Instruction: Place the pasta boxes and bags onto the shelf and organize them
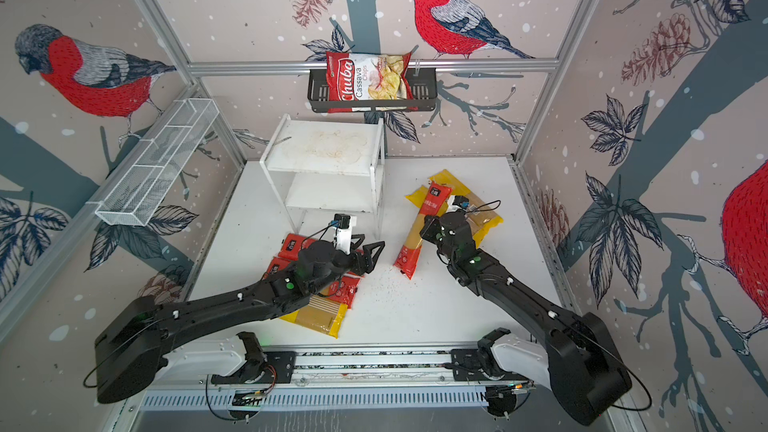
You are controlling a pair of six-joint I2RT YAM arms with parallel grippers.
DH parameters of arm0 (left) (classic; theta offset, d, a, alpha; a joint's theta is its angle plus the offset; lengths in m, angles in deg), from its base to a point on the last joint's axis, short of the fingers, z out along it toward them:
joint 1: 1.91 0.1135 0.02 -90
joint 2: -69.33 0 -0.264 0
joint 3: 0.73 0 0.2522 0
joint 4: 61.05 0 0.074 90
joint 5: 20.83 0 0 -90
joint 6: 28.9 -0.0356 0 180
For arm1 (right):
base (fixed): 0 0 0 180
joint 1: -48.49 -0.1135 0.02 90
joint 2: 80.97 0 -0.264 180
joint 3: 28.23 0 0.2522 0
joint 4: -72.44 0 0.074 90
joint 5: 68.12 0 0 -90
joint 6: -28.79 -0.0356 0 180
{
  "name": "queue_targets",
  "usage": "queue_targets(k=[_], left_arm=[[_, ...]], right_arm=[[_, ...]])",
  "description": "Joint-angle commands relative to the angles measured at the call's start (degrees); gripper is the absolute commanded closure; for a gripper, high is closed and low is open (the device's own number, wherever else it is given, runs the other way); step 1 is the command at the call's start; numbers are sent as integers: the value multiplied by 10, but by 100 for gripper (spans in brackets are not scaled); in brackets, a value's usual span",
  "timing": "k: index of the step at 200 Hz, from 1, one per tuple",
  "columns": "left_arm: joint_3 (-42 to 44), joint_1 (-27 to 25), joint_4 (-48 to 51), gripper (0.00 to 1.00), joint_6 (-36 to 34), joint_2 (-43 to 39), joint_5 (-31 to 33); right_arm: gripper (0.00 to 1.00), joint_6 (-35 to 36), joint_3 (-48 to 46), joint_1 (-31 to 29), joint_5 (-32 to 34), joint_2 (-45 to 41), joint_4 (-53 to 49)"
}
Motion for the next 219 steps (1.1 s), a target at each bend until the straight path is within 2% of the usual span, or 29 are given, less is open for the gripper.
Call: queue_targets(k=[1, 18, 50, 82, 113, 166, 199, 219], left_arm=[[3, 14, 2, 24, -30, -18, -63], [5, 37, 1, 25, -41, -24, -101], [10, 90, -30, 28, -24, -22, -216], [11, 103, -98, 28, 9, -4, -295], [0, 103, -106, 25, -22, 5, -321], [-29, 109, -107, 23, -59, -4, -376], [-21, 138, -113, 28, -39, -16, -414], [-18, 145, -130, 36, -25, -26, -442]], right_arm=[[100, 95, 9, -4, -55, -33, 61], [100, 122, 1, -9, -79, -58, 90], [100, 141, -27, -16, -117, -109, 163], [100, 156, -27, -23, -155, -147, 186], [100, 171, -26, -40, -205, -167, 227], [100, 228, 14, -104, -287, -125, 259], [100, 219, 35, -118, -340, -88, 301], [100, 214, 56, -124, -361, -57, 317]])
